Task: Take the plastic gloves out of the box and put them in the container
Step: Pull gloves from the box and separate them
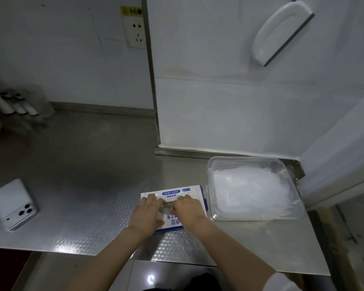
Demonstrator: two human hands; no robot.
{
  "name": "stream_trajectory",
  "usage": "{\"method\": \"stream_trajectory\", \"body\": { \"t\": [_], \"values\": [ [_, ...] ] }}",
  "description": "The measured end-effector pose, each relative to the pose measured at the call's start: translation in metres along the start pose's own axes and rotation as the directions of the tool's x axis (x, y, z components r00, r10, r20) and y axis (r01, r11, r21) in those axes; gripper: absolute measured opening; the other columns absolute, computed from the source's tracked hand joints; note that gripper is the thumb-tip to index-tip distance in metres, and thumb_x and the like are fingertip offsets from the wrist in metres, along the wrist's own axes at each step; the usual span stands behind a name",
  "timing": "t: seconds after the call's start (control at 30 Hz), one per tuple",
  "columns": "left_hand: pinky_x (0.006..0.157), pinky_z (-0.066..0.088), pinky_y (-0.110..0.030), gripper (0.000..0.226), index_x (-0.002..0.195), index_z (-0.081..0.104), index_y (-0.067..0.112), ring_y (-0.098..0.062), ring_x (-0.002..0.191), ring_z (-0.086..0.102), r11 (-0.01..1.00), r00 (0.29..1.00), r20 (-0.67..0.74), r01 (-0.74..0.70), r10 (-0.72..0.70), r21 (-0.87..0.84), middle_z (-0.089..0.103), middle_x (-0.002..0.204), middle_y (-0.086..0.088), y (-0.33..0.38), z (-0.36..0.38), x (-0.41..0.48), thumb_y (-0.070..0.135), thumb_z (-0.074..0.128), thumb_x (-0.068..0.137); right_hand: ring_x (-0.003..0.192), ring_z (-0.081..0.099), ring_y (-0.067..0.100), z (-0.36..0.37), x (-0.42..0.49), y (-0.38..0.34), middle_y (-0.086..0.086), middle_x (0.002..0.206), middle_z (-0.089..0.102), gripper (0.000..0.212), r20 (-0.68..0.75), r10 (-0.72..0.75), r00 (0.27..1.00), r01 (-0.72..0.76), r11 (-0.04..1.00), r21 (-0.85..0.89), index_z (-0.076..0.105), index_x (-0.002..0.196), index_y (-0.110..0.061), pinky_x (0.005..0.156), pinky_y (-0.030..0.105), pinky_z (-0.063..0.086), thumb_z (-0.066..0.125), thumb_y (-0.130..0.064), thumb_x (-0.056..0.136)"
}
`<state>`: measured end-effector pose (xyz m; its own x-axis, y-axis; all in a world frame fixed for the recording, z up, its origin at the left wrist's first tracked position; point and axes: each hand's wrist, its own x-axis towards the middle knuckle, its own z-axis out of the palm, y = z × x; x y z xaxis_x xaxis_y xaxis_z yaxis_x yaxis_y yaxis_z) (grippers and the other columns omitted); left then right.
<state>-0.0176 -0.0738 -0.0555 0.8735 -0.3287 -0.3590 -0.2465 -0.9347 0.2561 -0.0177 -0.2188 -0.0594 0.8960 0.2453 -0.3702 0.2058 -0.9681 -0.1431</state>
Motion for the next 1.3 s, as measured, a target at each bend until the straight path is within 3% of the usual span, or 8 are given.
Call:
{"method": "stream_trajectory", "body": {
  "t": [0.3, 0.5, 0.83, 1.0, 1.07, 1.17, 1.23, 1.3],
  "values": [
    [0.102, 0.038, -0.035, 0.057, 0.132, 0.038, 0.025, -0.019, 0.127, 0.033, 1.0, 1.0, 0.002, 0.014, -0.014, 0.004, 0.033, 0.139, -0.001, -0.003, 0.002, 0.004, 0.033, 0.066, 0.083, 0.101, 0.061, 0.028, -0.035, -0.009, 0.017, 0.01, 0.118, 0.052, 0.021, -0.19, 0.114, 0.975, -0.065, 0.966, 0.249, 0.052, 0.118, -0.007, 0.08, 0.031, 0.047, 0.048, -0.011, 0.098],
    [0.104, 0.037, -0.035, 0.061, 0.135, 0.035, 0.025, -0.018, 0.128, 0.032, 1.0, 1.0, 0.015, 0.013, -0.013, 0.012, 0.031, 0.139, -0.001, -0.003, 0.002, 0.005, 0.033, 0.066, 0.084, 0.088, 0.055, 0.028, -0.08, -0.028, 0.042, 0.007, 0.106, 0.044, 0.022, -0.371, 0.239, 0.897, -0.073, 0.909, 0.41, 0.051, 0.104, -0.007, 0.069, 0.03, 0.035, 0.035, -0.022, 0.103],
    [0.104, 0.036, -0.032, 0.062, 0.138, 0.033, 0.022, -0.022, 0.13, 0.033, 0.998, 0.995, 0.078, 0.056, -0.057, 0.019, 0.031, 0.142, -0.004, 0.001, -0.005, 0.01, 0.027, 0.064, 0.084, 0.062, 0.042, 0.017, -0.119, -0.051, 0.08, 0.002, 0.073, 0.048, 0.029, -0.57, 0.381, 0.728, 0.037, 0.808, 0.587, 0.045, 0.083, -0.008, 0.057, 0.033, 0.033, 0.038, -0.029, 0.101],
    [0.099, 0.036, -0.028, 0.058, 0.137, 0.038, 0.01, -0.024, 0.127, 0.043, 0.883, 0.973, -0.145, 0.094, -0.179, -0.46, 0.039, 0.141, -0.011, 0.017, -0.05, 0.017, 0.004, 0.061, 0.084, 0.067, 0.05, 0.023, -0.132, -0.062, 0.095, 0.005, 0.072, 0.057, 0.027, -0.594, 0.317, 0.739, 0.08, 0.834, 0.545, 0.048, 0.085, -0.007, 0.062, 0.037, 0.039, 0.042, -0.028, 0.1],
    [0.102, 0.032, -0.025, 0.069, 0.142, 0.033, 0.011, -0.019, 0.132, 0.038, 0.82, 0.965, -0.243, -0.063, -0.094, -0.569, 0.034, 0.145, -0.004, 0.037, -0.077, 0.014, 0.013, 0.069, 0.083, 0.073, 0.05, 0.021, -0.136, -0.066, 0.097, 0.003, 0.078, 0.058, 0.025, -0.598, 0.247, 0.762, 0.1, 0.869, 0.485, 0.05, 0.085, -0.01, 0.066, 0.036, 0.041, 0.044, -0.03, 0.099],
    [0.106, 0.026, -0.022, 0.09, 0.147, 0.023, 0.024, -0.003, 0.131, 0.028, 0.756, 0.975, -0.177, -0.219, 0.137, -0.617, 0.027, 0.14, 0.017, 0.073, -0.107, 0.006, 0.028, 0.078, 0.076, 0.079, 0.047, 0.013, -0.14, -0.073, 0.092, -0.002, 0.081, 0.056, 0.022, -0.58, 0.051, 0.813, 0.185, 0.922, 0.34, 0.055, 0.088, -0.015, 0.073, 0.032, 0.042, 0.045, -0.034, 0.097],
    [0.1, 0.037, -0.024, 0.062, 0.13, 0.046, 0.026, -0.002, 0.118, 0.044, 0.741, 0.949, -0.205, -0.314, 0.238, -0.594, 0.046, 0.126, 0.019, 0.086, -0.113, 0.01, 0.026, 0.077, 0.077, 0.079, 0.044, 0.007, -0.144, -0.077, 0.088, -0.006, 0.082, 0.053, 0.02, -0.562, -0.057, 0.825, 0.267, 0.916, 0.3, 0.058, 0.089, -0.017, 0.074, 0.027, 0.04, 0.048, -0.033, 0.096],
    [0.081, 0.046, -0.029, 0.014, 0.094, 0.064, 0.021, -0.006, 0.088, 0.058, 0.724, 0.933, -0.276, -0.355, 0.232, -0.591, 0.062, 0.092, 0.013, 0.094, -0.116, 0.013, 0.02, 0.071, 0.082, 0.081, 0.047, 0.005, -0.145, -0.078, 0.085, -0.009, 0.083, 0.053, 0.013, -0.609, -0.046, 0.792, 0.342, 0.86, 0.38, 0.058, 0.087, -0.019, 0.077, 0.023, 0.041, 0.053, -0.027, 0.094]
  ]
}}
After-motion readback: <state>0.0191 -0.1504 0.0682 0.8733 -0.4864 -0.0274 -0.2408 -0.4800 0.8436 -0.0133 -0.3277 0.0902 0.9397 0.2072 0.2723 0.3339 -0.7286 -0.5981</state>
